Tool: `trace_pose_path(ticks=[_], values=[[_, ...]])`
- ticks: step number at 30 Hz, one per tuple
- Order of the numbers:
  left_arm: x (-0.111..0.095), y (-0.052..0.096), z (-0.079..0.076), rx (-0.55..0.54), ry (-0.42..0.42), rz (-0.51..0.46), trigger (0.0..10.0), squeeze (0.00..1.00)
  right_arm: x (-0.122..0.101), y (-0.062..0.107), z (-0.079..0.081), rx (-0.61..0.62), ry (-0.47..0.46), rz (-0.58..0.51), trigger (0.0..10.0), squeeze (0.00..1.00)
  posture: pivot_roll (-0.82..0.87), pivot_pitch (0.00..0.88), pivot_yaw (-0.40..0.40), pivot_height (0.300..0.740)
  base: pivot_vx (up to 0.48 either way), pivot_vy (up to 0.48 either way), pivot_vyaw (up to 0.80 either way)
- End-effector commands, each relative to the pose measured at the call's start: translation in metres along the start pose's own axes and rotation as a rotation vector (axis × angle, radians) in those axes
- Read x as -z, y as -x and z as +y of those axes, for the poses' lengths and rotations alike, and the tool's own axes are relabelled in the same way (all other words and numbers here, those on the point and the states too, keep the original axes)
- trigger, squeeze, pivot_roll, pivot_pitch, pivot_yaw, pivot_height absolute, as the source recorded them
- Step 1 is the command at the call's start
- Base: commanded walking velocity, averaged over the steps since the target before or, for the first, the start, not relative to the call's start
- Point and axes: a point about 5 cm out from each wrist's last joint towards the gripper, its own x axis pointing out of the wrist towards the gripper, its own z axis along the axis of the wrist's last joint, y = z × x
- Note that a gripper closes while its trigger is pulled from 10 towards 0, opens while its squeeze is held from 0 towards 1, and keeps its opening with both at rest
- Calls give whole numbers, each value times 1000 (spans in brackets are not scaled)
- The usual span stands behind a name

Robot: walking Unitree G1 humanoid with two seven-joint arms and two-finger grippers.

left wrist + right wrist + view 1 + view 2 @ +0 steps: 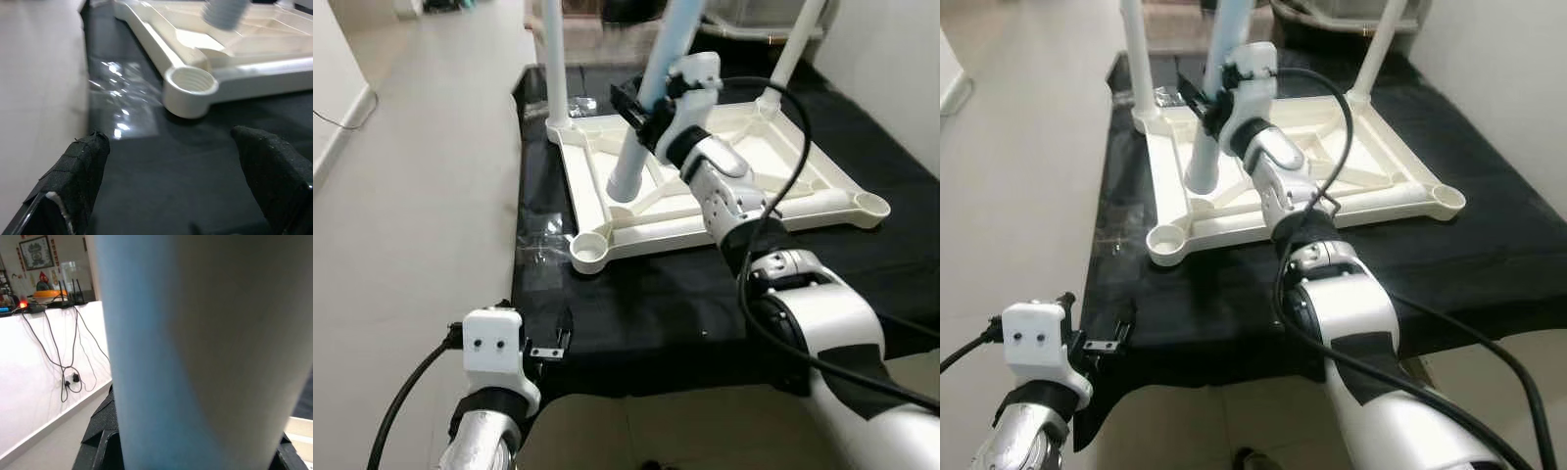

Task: Building children table

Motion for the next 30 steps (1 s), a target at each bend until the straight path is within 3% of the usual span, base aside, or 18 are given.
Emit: trace_pose_path(ticks=[1, 3, 6, 9, 10, 12, 18, 24, 30], values=[[-1, 6, -3, -7, -5, 15, 10000, 0, -6, -6, 5, -37, -34, 4, 10000, 0, 47, 288, -92, 740, 0, 0, 0], [-3, 9, -4, -19, -1, 18, 10000, 0, -10, -10, 14, -126, -70, 4, 10000, 0, 52, 298, -95, 740, 0, 0, 0], [-4, 11, -5, -24, 0, 20, 10000, 0, -12, -11, 17, -159, -80, 3, 10000, 0, 50, 304, -97, 740, 0, 0, 0], [-5, 14, -5, -33, 4, 21, 10000, 0, -16, -14, 18, -147, -94, -15, 10000, 0, 48, 312, -102, 740, 0, 0, 0], [-5, 15, -3, -50, 6, 24, 10000, 0, -20, -16, 20, -112, -38, -37, 10000, 0, 45, 319, -105, 740, 0, 0, 0], [-5, 16, -3, -54, 5, 26, 10000, 0, -21, -17, 20, -102, -22, -42, 10000, 0, 45, 319, -105, 740, 0, 0, 0], [-3, 16, -6, -59, 5, 39, 10000, 0, -24, -19, 23, -110, -69, -53, 10000, 0, 47, 322, -106, 740, 0, 0, 285], [-1, 17, -5, -62, -1, 45, 10000, 0, -29, -19, 19, -112, -53, -55, 10000, 0, 43, 318, -106, 740, 0, 0, 0], [-1, 17, -6, -59, 1, 45, 10000, 0, -30, -19, 26, -251, -11, -14, 10000, 0, 45, 316, -106, 740, 0, 0, 0]])
